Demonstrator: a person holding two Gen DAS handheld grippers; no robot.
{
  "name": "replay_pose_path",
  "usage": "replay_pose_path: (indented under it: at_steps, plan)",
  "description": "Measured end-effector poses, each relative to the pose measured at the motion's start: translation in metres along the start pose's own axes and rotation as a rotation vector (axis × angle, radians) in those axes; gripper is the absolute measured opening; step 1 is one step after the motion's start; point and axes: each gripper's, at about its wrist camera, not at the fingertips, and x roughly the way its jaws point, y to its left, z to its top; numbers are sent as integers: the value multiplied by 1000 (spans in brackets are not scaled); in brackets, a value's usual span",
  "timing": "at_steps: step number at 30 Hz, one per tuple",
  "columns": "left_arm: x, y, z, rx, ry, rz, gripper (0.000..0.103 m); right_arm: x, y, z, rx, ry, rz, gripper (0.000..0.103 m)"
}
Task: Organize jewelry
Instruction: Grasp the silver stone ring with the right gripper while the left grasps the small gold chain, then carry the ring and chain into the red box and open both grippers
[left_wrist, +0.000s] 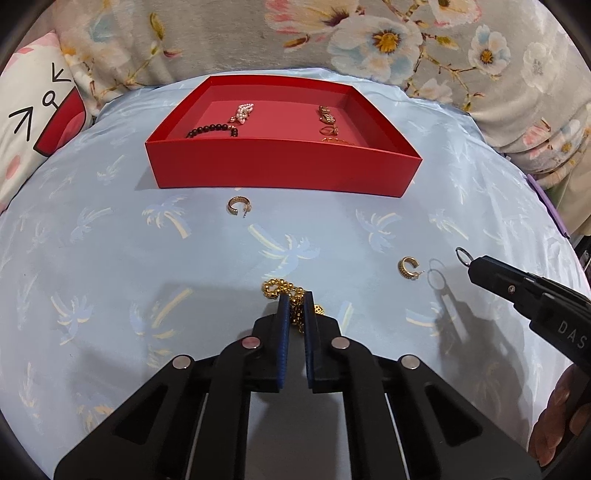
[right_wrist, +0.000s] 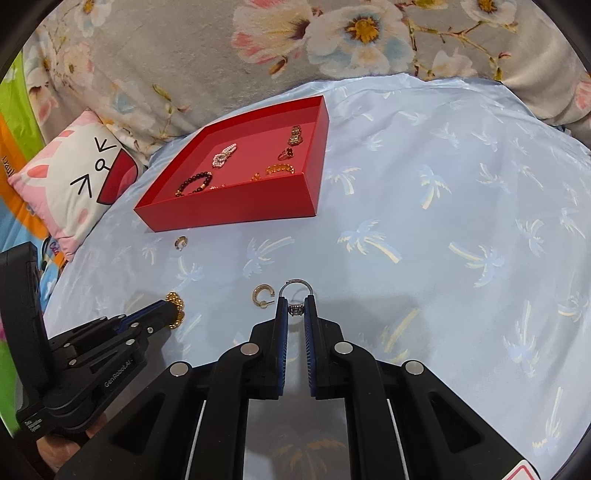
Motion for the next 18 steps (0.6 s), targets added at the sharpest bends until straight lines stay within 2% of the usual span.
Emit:
replay_pose_path:
  at_steps: [6,18]
  plan:
    - [-14,3,2,-32,-8,-43,5,-11,4,0,-3,-15,18,8]
    - [-75,10,32,-53,-109,-101,5,-40,19,13,-29,-75,64,8]
